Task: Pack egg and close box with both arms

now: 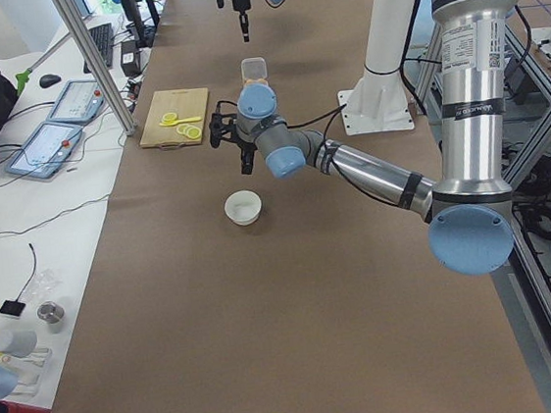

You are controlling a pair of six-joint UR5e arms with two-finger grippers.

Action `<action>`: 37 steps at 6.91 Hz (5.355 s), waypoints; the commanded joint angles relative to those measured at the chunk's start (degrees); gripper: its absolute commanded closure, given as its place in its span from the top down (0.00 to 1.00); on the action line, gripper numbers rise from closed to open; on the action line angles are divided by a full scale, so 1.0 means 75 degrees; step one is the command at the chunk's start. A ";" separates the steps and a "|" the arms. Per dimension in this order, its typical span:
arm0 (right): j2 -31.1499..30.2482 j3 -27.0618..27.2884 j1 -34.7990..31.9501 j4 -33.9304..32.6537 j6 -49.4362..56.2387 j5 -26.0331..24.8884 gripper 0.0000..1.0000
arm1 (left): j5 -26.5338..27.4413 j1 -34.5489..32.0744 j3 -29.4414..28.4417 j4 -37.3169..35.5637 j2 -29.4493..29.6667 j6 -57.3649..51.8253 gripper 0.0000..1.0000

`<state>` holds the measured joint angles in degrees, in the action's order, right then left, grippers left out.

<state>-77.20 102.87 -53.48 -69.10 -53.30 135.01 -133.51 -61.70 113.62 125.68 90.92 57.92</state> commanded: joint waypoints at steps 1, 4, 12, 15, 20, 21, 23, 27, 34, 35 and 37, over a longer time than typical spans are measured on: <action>0.0272 -0.0121 0.0403 -0.0009 -0.0159 -0.0340 0.00 | 0.0012 0.0000 -0.0008 0.0000 -0.0006 0.0000 0.98; 0.0787 -0.0483 0.0731 -0.0009 -0.0252 -0.0376 0.00 | 0.0012 0.0000 0.0015 0.0000 -0.0006 0.0000 0.98; 0.3097 -0.0885 0.1798 0.0753 -0.3147 -0.1033 0.00 | 0.0035 0.0000 -0.0020 0.0012 -0.0018 0.0000 0.98; 0.2923 -0.0275 0.1391 0.0682 -0.3253 -0.1126 1.00 | 0.0059 -0.0141 -0.0090 0.0139 -0.0402 -0.0012 0.98; 0.1424 0.0405 -0.1022 -0.1615 0.0388 -0.0294 1.00 | 0.0083 -0.1461 -0.0652 0.0153 -0.0895 -0.1220 0.98; 0.1074 0.0638 -0.1490 -0.2763 0.2259 -0.0318 1.00 | 0.0059 -0.1906 -0.0757 0.0106 -0.1186 -0.2251 0.98; 0.0779 0.0792 -0.2405 -0.4921 0.5381 -0.0585 1.00 | 0.0117 -0.2505 -0.1014 -0.1246 -0.1131 -0.4324 0.98; -0.1033 0.0687 -0.4396 -0.5669 0.7516 -0.0111 1.00 | 0.0047 -0.2813 -0.1716 -0.1805 -0.1108 -0.4887 0.98; -0.2280 -0.0305 -0.5256 -0.4307 0.7528 -0.0189 1.00 | -0.0926 -0.3199 -0.2412 -0.2540 -0.0980 -0.4922 0.98; -0.2397 -0.0379 -0.5256 -0.4008 0.7435 -0.0166 1.00 | -0.0914 -0.3211 -0.2399 -0.2554 -0.0978 -0.5061 0.98; -0.2398 -0.0380 -0.5256 -0.4005 0.7434 -0.0131 1.00 | -0.0902 -0.3375 -0.2388 -0.2578 -0.0978 -0.5390 0.98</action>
<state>-95.05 100.18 -92.87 -99.66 2.54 133.85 -140.25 -86.39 95.61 106.60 83.54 18.48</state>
